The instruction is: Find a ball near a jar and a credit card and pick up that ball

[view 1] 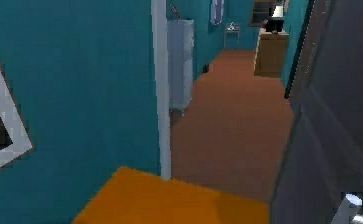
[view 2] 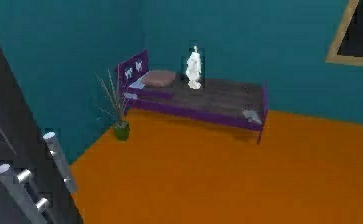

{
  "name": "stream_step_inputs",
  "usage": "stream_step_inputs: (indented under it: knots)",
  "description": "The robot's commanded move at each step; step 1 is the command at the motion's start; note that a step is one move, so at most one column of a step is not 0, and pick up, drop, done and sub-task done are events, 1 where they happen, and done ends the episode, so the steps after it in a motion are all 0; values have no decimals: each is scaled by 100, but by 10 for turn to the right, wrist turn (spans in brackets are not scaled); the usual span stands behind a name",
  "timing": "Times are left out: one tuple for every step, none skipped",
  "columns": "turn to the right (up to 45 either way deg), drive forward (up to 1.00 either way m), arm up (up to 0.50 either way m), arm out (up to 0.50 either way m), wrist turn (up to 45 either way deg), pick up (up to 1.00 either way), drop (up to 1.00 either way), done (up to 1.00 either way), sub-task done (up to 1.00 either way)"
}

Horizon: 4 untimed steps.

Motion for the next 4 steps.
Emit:
stream_step_inputs:
  knots:
    - [0,30,0,0,0,0,0,0,0]
    - [150,0,0,0,0,0,0,0,0]
    - [30,0,0,0,0,0,0,0,0]
    - [0,100,0,0,0,0,0,0,0]
